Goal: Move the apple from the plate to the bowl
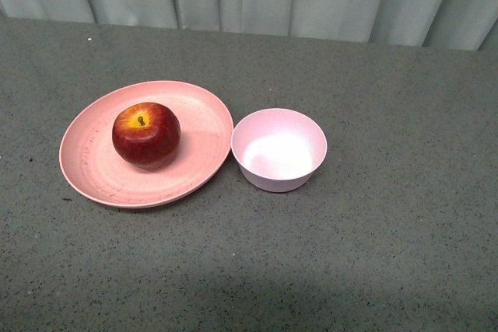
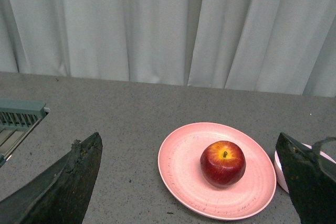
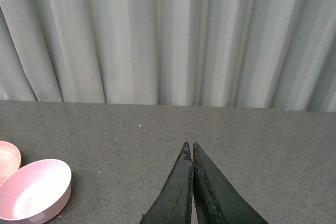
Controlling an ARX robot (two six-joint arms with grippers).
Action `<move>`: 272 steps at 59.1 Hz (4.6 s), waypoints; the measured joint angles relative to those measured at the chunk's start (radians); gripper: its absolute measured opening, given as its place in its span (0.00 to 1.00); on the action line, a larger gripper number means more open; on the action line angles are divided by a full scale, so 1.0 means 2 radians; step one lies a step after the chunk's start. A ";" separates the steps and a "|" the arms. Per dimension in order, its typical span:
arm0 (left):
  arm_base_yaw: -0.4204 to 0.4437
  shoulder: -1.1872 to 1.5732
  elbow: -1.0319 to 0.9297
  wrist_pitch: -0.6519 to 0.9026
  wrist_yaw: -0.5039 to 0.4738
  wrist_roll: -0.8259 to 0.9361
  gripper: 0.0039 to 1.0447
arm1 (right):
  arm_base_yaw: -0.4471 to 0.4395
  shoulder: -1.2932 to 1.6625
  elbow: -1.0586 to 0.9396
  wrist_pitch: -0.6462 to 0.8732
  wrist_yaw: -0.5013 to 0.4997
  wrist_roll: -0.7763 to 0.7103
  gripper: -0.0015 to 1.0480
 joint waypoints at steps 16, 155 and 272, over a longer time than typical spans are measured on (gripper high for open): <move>0.000 0.000 0.000 0.000 0.000 0.000 0.94 | 0.000 -0.037 0.000 -0.037 0.000 0.000 0.01; -0.080 0.931 0.419 0.177 -0.043 -0.041 0.94 | 0.000 -0.125 0.000 -0.128 -0.001 0.000 0.91; -0.279 1.033 0.553 0.117 -0.017 -0.091 0.72 | 0.000 -0.125 0.000 -0.128 -0.001 0.000 0.91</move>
